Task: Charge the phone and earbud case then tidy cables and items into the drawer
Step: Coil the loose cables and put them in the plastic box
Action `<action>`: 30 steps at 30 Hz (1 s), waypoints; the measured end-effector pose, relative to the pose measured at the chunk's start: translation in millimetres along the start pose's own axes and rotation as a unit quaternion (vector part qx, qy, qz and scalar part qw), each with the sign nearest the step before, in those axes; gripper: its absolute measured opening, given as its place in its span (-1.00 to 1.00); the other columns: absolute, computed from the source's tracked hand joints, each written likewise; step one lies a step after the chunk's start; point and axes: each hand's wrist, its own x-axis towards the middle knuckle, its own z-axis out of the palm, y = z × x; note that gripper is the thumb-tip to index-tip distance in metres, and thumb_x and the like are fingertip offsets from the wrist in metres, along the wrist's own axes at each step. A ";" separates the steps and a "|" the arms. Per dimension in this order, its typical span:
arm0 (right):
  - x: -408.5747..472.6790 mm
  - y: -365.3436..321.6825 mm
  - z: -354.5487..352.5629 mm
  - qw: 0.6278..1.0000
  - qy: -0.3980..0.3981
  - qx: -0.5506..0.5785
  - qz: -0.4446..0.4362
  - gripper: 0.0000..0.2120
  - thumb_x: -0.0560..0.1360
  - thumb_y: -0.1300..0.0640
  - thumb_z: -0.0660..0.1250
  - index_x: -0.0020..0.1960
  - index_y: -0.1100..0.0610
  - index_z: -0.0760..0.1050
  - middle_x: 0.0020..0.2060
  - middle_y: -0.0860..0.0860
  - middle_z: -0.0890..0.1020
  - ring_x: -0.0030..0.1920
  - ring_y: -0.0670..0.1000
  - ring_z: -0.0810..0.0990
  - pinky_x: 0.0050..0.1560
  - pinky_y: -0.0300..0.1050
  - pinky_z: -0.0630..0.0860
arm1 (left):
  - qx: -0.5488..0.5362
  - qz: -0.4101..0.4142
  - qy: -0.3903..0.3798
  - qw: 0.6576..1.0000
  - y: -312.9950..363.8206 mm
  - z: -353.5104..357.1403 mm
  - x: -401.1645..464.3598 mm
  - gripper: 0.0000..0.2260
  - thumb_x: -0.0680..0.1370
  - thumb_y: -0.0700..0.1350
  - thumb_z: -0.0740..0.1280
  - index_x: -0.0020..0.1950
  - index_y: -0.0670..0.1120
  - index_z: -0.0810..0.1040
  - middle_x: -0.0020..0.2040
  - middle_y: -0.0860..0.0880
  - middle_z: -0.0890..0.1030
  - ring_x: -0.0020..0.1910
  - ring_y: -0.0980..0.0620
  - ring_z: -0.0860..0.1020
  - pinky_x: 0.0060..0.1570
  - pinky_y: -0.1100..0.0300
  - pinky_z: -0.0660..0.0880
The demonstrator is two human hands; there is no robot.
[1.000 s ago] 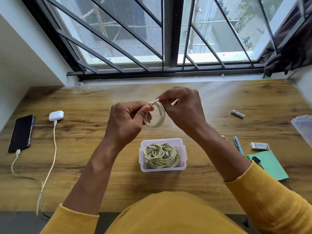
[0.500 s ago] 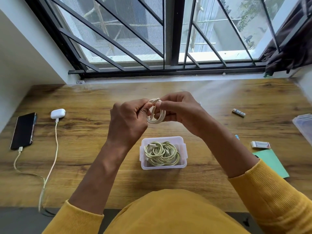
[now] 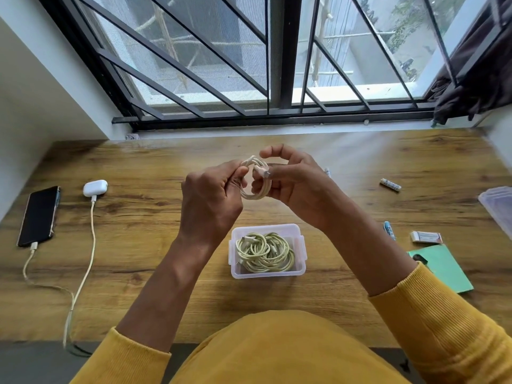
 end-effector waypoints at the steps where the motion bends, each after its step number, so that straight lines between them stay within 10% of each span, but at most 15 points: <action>1: 0.6 -1.0 0.2 1.000 -0.010 -0.003 0.005 -0.70 0.52 0.39 0.26 0.23 0.21 0.49 -0.15 0.18 0.63 -0.21 0.10 0.64 -0.07 -0.05 0.61 | 0.000 0.002 0.000 1.000 -0.2 0.0 -0.3 -0.86 0.69 -0.16 0.38 0.04 -0.10 0.74 -0.24 0.10 0.69 -0.33 0.19 0.52 -0.31 0.23 0.43; 11: 5.2 -7.9 -1.1 0.990 0.027 -0.142 0.008 -0.69 0.53 0.39 0.44 0.25 0.28 0.58 -0.15 0.08 0.69 -0.15 0.02 0.67 -0.14 -0.13 0.63 | -0.020 0.025 -0.023 0.999 -2.8 -4.7 4.2 -0.88 0.67 -0.16 0.41 0.10 -0.08 0.75 -0.17 0.04 0.74 -0.23 0.07 0.68 -0.22 0.00 0.60; 22: 3.1 -14.0 -1.0 0.976 0.016 -0.217 -0.015 -0.78 0.55 0.24 0.51 0.12 0.31 0.57 -0.06 0.34 0.68 -0.10 0.16 0.67 -0.02 0.27 0.69 | -0.001 0.041 -0.028 0.999 -4.7 -6.9 5.7 -0.88 0.67 -0.14 0.41 0.14 -0.08 0.74 -0.14 0.04 0.74 -0.20 0.05 0.67 -0.22 0.03 0.59; 30: 3.4 -11.0 -6.2 0.973 0.034 -0.224 -0.046 -0.76 0.52 0.32 0.51 0.15 0.38 0.62 -0.09 0.38 0.71 -0.15 0.23 0.72 -0.07 0.21 0.73 | -0.112 -0.068 -0.096 0.987 -16.3 -3.0 5.6 -0.87 0.69 -0.03 0.40 0.13 -0.01 0.73 -0.15 0.12 0.73 -0.18 0.20 0.67 -0.18 0.11 0.62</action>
